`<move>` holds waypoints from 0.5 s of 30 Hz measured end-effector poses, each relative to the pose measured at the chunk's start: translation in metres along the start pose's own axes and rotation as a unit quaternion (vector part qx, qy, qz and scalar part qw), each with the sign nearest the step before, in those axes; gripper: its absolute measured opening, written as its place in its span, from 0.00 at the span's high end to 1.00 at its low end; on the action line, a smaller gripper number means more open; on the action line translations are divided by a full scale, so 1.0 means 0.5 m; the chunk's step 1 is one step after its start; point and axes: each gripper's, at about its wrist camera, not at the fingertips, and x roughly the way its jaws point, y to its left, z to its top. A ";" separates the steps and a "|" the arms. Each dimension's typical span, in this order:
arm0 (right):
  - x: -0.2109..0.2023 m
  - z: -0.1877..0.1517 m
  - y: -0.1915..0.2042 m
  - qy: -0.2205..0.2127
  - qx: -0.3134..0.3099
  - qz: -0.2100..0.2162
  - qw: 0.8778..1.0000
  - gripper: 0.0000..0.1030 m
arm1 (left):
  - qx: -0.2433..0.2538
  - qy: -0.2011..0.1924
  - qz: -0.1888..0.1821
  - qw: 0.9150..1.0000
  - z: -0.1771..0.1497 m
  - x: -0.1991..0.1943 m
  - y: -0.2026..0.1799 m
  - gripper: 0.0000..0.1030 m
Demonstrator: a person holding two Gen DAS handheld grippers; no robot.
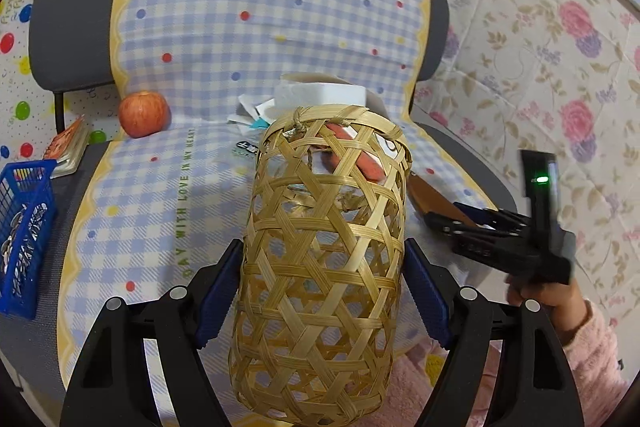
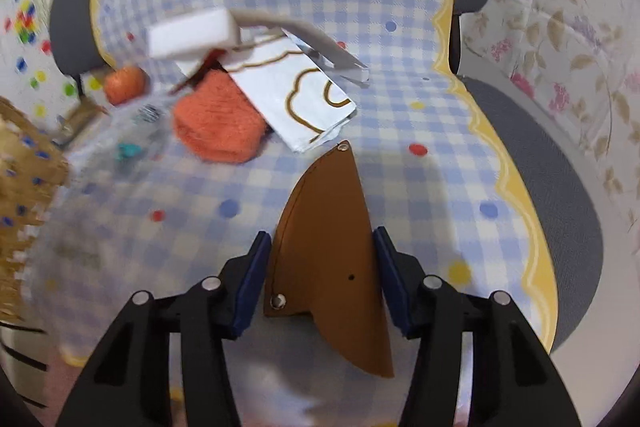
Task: Collect trash
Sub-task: 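Carry basket and leather piece to the bin and open both grippers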
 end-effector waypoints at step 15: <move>-0.288 -0.177 -0.032 -0.080 0.057 -0.034 0.995 0.49 | 0.072 -0.001 -0.072 0.995 -0.072 -0.008 -0.162 0.25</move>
